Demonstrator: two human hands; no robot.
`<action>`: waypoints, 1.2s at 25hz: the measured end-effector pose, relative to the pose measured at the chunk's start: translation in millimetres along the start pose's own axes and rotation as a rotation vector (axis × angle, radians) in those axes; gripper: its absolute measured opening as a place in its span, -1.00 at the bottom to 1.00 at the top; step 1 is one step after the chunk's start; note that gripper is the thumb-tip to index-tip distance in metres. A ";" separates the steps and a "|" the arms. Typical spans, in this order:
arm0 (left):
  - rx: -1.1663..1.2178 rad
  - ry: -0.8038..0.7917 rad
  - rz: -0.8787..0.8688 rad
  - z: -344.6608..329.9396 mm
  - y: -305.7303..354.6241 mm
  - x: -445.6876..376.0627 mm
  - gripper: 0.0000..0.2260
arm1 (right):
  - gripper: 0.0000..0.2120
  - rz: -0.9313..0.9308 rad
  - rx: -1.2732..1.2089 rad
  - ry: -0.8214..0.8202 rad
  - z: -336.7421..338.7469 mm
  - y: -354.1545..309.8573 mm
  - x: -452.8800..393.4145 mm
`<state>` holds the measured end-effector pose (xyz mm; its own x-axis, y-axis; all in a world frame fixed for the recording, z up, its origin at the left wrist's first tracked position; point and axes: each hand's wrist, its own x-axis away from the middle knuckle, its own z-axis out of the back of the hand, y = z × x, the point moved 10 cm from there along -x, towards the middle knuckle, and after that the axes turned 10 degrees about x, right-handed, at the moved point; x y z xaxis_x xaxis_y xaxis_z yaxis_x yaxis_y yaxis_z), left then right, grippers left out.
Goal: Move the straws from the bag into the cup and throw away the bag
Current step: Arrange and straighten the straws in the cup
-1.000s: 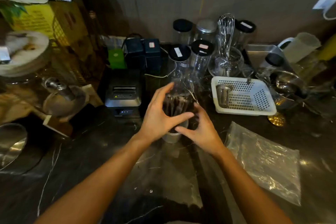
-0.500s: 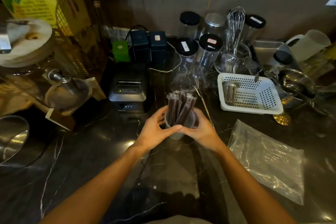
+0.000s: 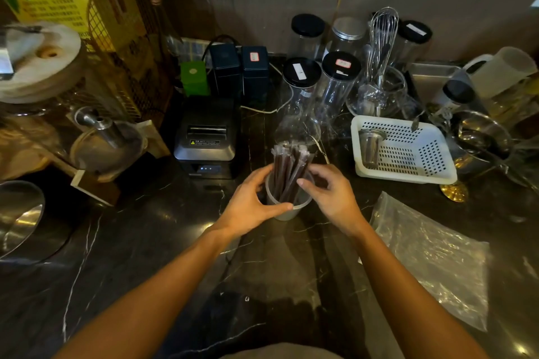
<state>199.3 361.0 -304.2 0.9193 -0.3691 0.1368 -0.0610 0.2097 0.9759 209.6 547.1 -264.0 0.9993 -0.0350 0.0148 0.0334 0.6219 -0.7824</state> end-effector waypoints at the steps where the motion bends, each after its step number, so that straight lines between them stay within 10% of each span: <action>1: -0.034 0.016 -0.015 1.1 5.2 -3.0 -0.20 | -0.79 -0.010 0.037 0.014 2.0 1.0 -3.2; 19: -0.137 0.000 -0.104 -2.7 54.0 -29.9 -0.85 | -0.89 0.056 -0.020 -0.060 15.2 -16.7 -34.9; 30: -0.024 -0.051 -0.017 7.8 45.6 -35.1 -0.39 | -0.70 -0.043 0.059 -0.195 6.4 -6.8 -31.9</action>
<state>161.3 376.5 -263.2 0.8989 -0.4187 0.1292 -0.0356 0.2242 0.9739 177.5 549.0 -255.1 0.9813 0.0857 0.1721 0.0715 0.6684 -0.7404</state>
